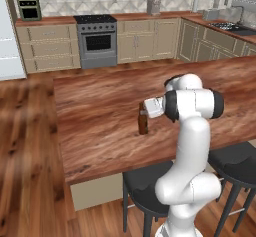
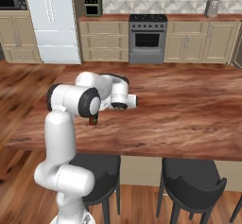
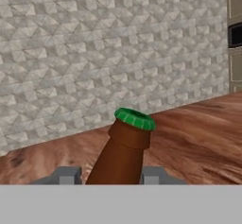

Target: Get the candle and the beer from the cabinet and move them to the dining counter.

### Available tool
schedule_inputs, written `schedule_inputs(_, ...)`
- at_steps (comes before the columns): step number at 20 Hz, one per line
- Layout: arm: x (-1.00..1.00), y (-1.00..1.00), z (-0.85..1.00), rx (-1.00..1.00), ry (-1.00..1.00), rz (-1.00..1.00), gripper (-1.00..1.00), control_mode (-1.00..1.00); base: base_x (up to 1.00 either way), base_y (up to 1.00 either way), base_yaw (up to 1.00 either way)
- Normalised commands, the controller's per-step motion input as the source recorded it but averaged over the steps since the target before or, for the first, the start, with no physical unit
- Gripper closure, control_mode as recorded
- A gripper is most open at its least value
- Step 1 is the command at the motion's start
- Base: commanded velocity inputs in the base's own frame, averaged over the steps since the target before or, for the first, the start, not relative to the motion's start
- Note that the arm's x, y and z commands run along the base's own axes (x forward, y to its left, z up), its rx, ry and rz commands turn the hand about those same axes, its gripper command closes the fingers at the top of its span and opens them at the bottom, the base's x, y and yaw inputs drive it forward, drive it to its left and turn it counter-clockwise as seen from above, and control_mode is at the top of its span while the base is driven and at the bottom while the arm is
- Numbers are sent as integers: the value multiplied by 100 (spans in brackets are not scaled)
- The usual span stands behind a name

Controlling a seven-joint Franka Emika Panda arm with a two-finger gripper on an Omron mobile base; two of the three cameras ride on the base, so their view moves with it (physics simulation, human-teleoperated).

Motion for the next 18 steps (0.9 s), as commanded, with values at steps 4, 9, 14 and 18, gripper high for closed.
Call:
schedule_inputs(4,-38,0,0,0,-10,0,100,-100,0,0,0)
schedule_inputs(9,-27,0,0,0,-12,0,100,-100,0,0,0)
schedule_inputs(14,-22,0,-1,0,-10,0,100,-100,0,0,0)
schedule_inputs(18,-13,0,-7,0,-3,0,100,-100,0,0,0)
